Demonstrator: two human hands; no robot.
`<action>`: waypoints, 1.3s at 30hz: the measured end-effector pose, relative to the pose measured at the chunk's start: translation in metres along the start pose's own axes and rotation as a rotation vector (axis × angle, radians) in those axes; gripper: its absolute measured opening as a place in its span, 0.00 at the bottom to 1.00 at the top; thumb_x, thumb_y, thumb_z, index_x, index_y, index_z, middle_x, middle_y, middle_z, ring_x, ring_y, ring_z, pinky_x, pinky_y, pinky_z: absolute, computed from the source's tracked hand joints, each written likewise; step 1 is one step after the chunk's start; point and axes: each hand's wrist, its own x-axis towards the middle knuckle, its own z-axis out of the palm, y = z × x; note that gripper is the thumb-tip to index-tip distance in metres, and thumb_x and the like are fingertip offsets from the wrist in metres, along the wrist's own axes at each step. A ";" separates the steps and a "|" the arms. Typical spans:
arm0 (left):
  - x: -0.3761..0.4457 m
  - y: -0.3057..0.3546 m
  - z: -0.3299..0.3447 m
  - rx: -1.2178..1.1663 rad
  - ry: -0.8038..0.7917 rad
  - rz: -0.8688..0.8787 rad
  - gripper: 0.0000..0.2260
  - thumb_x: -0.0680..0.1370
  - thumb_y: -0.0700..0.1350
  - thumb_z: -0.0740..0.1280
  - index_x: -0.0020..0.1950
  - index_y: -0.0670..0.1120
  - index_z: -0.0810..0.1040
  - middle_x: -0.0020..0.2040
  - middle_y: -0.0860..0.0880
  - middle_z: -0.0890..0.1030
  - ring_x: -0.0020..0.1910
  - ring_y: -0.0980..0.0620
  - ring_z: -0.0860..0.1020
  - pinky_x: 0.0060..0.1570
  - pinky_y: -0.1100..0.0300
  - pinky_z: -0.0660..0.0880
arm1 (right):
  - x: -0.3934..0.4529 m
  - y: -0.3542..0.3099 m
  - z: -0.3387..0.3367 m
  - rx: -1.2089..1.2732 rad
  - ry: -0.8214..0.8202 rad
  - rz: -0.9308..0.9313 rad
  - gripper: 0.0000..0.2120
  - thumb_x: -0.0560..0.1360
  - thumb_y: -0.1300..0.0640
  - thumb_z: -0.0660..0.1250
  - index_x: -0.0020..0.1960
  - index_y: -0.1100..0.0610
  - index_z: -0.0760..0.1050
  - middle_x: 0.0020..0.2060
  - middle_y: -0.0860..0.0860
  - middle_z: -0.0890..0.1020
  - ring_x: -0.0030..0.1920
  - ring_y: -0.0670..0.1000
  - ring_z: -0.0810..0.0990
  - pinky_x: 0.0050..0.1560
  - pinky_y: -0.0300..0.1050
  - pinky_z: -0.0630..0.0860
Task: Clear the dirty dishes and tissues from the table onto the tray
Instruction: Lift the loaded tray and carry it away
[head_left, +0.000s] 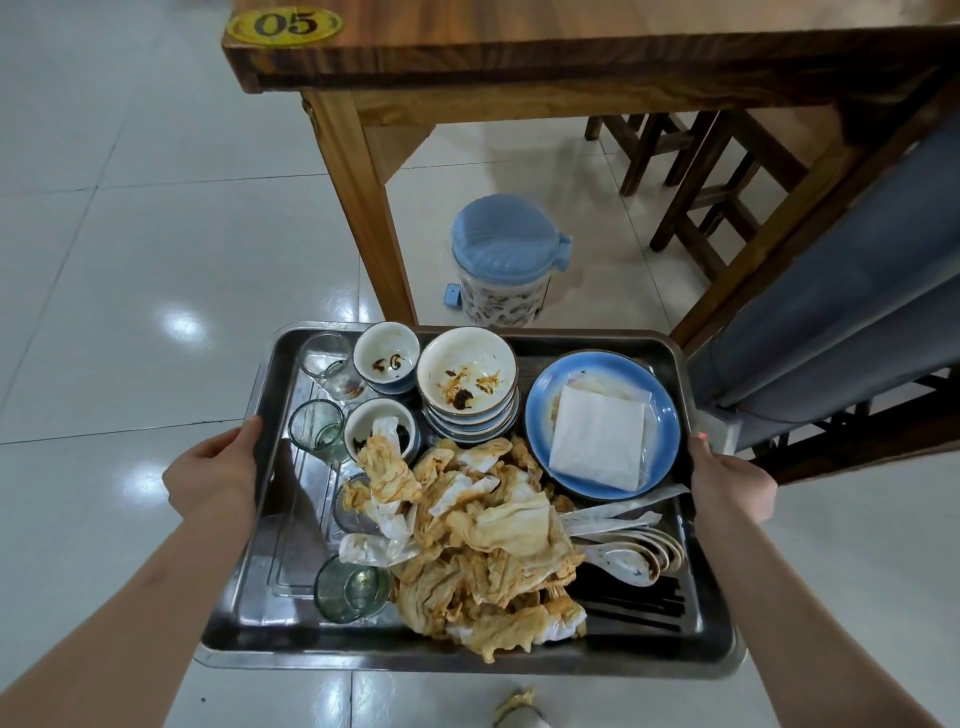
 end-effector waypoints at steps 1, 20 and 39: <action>0.001 0.000 0.000 0.004 0.005 -0.007 0.12 0.63 0.56 0.77 0.41 0.53 0.83 0.37 0.52 0.83 0.40 0.49 0.82 0.50 0.55 0.79 | 0.000 -0.001 0.000 0.004 -0.001 0.017 0.19 0.70 0.46 0.71 0.27 0.56 0.74 0.26 0.51 0.75 0.28 0.50 0.73 0.38 0.43 0.68; 0.002 0.010 0.005 0.035 0.044 -0.060 0.19 0.61 0.57 0.78 0.45 0.48 0.84 0.39 0.49 0.83 0.40 0.47 0.82 0.52 0.54 0.78 | -0.003 -0.007 -0.002 0.031 0.012 0.119 0.18 0.68 0.46 0.73 0.29 0.56 0.73 0.29 0.52 0.76 0.30 0.50 0.74 0.37 0.44 0.70; -0.007 0.015 -0.006 0.083 0.034 -0.033 0.18 0.60 0.56 0.79 0.44 0.47 0.84 0.40 0.49 0.83 0.40 0.49 0.81 0.52 0.55 0.78 | -0.021 0.008 -0.025 0.102 0.021 0.156 0.13 0.68 0.46 0.73 0.32 0.51 0.73 0.32 0.48 0.76 0.37 0.50 0.77 0.44 0.46 0.76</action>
